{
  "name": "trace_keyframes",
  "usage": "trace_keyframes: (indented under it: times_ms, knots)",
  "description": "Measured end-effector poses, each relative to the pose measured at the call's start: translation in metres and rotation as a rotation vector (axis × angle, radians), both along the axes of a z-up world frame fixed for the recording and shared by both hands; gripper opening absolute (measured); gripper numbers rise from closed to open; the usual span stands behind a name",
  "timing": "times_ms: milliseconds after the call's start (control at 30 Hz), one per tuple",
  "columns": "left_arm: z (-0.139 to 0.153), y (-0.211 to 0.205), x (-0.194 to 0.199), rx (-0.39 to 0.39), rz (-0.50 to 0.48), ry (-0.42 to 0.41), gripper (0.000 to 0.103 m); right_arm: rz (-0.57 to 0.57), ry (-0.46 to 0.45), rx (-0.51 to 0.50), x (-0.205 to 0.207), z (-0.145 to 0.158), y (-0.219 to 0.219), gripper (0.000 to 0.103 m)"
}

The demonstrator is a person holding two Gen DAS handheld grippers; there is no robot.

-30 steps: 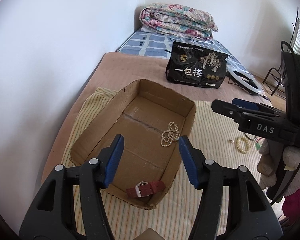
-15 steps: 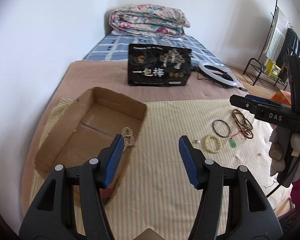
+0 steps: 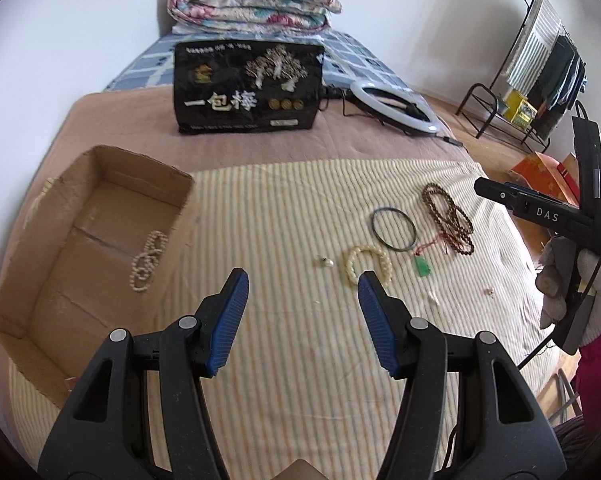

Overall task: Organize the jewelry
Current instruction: 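Move the left tool to the cream bead bracelet while the right tool approaches the brown mala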

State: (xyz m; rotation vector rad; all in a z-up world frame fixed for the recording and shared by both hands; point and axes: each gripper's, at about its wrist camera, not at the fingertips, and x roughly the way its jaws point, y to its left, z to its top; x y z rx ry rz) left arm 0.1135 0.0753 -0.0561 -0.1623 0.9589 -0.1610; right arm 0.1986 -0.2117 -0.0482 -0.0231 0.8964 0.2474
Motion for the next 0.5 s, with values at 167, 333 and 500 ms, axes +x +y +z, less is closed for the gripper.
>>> trace_keyframes:
  times_ms: [167,333,500]
  knots:
    - [-0.017,-0.018,0.012,-0.027,-0.001,0.056,0.059,-0.052,0.053,-0.001,0.01,-0.02,-0.028,0.087]
    - [-0.037,-0.036,0.029,-0.059,-0.001,0.12,0.059,-0.087,0.109,0.006,0.021,-0.043,-0.05,0.087]
    - [-0.058,-0.046,0.048,-0.105,0.037,0.193,0.052,-0.107,0.143,0.011,0.03,-0.057,-0.061,0.087]
